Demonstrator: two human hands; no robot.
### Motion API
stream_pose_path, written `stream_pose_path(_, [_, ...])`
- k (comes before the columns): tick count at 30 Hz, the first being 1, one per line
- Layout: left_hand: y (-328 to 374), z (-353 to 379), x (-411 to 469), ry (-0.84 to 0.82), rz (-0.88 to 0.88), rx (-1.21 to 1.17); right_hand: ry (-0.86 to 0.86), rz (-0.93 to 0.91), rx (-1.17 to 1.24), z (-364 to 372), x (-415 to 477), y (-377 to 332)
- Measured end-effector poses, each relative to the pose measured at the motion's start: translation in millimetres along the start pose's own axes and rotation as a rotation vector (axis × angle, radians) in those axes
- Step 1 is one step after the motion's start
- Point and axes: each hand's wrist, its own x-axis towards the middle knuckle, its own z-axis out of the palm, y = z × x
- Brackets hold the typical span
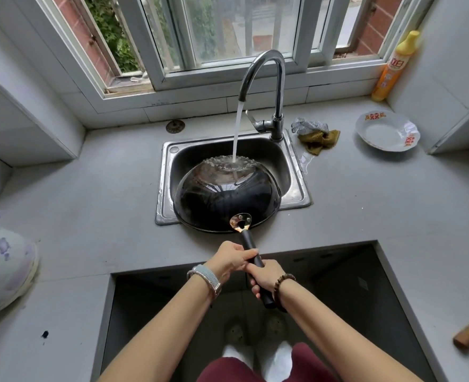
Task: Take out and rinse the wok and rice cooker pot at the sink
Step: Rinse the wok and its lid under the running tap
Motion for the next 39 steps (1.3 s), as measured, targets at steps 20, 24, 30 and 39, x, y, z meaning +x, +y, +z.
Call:
stream_pose_path(20, [39.9, 10.0, -14.6, 0.191, 0.258, 0.469, -0.203, 0.005, 0.270, -23.0, -29.7, -27.0])
stream_pose_path(24, [52.4, 14.8, -15.8, 0.229, 0.294, 0.576, -0.239, 0.012, 0.310, -30.1, -35.8, -34.3])
stream_pose_path(30, [62.8, 19.4, -18.6, 0.251, 0.321, 0.650, -0.279, 0.010, 0.360, -37.4, -40.2, -40.7])
stream_pose_path(39, [84.4, 29.9, -21.6, 0.279, 0.366, 0.761, -0.342, 0.083, 0.460, -55.6, -42.1, -50.0])
